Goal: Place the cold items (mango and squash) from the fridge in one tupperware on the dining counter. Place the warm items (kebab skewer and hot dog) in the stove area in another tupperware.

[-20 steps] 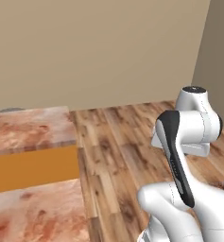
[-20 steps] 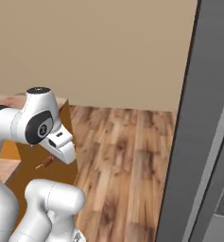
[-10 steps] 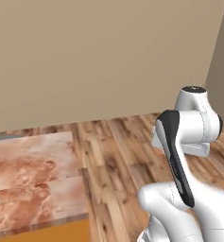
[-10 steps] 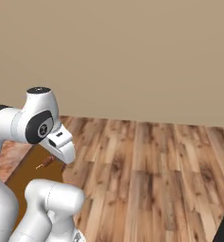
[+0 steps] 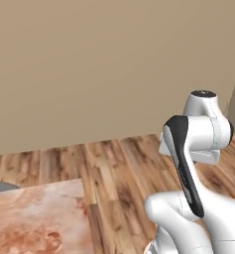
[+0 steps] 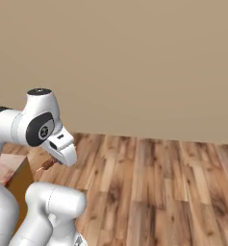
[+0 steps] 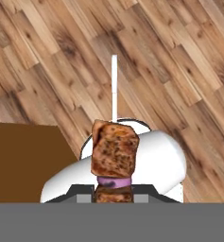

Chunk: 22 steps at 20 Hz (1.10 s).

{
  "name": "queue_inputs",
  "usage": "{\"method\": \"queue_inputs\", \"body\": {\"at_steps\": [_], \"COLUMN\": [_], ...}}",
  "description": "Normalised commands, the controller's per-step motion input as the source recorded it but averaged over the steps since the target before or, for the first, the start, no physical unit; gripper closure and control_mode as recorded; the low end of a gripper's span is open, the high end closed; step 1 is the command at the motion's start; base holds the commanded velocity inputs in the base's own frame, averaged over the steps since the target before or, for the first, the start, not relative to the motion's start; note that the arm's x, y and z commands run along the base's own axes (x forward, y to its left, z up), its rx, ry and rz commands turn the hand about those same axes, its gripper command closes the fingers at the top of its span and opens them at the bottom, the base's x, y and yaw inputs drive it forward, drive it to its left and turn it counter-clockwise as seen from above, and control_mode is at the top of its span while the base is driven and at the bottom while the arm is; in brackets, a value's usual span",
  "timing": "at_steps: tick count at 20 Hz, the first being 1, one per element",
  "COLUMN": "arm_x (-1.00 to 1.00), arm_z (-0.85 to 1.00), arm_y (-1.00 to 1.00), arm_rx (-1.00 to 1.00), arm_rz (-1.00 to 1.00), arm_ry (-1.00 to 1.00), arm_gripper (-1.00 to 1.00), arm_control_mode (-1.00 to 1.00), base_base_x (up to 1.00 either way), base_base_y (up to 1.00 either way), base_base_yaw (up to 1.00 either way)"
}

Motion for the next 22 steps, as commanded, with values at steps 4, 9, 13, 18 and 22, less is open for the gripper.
{"method": "queue_inputs", "body": {"at_steps": [4,9,13,18,22], "arm_x": [0.00,0.00,0.00,0.00,0.00], "arm_z": [0.00,0.00,0.00,0.00,0.00], "arm_y": [0.00,0.00,0.00,0.00,0.00], "arm_rx": [0.00,0.00,0.00,0.00,0.00], "arm_rz": [0.00,0.00,0.00,0.00,0.00], "arm_ry": [0.00,0.00,0.00,0.00,0.00], "arm_gripper": [1.00,1.00,1.00,1.00,1.00], "arm_control_mode": [1.00,1.00,1.00,1.00,1.00], "base_base_x": [1.00,1.00,1.00,1.00,0.82], "base_base_y": [0.00,-0.09,-0.21,-0.13,-0.34], "base_base_yaw": [0.00,0.03,0.31,0.57,0.74]}}
